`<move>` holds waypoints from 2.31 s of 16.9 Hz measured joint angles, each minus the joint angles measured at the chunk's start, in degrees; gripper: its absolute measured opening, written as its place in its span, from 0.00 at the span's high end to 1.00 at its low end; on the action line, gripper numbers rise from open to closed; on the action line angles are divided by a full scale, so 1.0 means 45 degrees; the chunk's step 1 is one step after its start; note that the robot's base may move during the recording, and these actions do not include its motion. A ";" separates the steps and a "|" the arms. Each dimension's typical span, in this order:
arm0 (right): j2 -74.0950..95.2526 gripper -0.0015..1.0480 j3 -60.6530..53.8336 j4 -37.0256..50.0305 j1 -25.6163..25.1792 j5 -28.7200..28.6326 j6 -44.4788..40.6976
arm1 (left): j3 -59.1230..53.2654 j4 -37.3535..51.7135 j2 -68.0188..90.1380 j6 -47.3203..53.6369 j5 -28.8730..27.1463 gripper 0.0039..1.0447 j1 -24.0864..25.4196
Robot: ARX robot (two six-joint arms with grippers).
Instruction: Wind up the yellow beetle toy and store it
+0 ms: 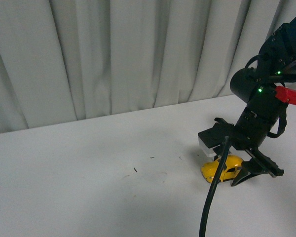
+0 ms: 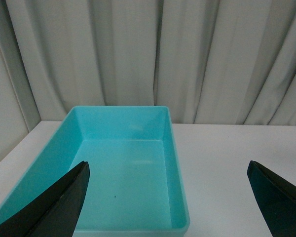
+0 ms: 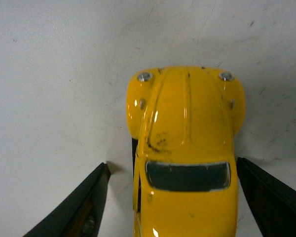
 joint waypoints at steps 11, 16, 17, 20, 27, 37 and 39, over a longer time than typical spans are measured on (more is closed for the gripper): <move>0.0034 0.06 0.0058 0.0068 0.0005 0.0019 -0.0039 | 0.0000 0.0000 0.0000 0.0000 0.0000 0.06 0.0000; 0.0034 0.06 0.0053 0.0107 0.0005 0.0019 -0.0039 | 0.0000 0.0000 0.0005 0.0000 0.0000 0.06 0.0000; 0.0034 0.06 0.0044 0.0121 0.0005 0.0019 -0.0039 | 0.0000 0.0000 0.0000 0.0000 0.0000 0.06 0.0000; 0.0034 0.06 0.0015 0.0165 0.0005 0.0015 -0.0039 | 0.0000 0.0000 0.0000 0.0000 0.0000 0.06 0.0000; 0.0034 0.06 -0.0063 0.0257 0.0005 -0.0034 -0.0034 | 0.0000 0.0000 0.0000 0.0000 0.0000 0.06 0.0000; -0.0670 0.06 0.0374 0.0282 0.0335 -0.0398 -0.0049 | 0.0000 0.0000 0.0005 0.0000 0.0000 0.06 0.0000; -0.1224 0.06 0.1307 -0.0083 0.0330 -0.0170 -0.0058 | 0.0000 0.0000 0.0000 0.0000 0.0000 0.06 0.0000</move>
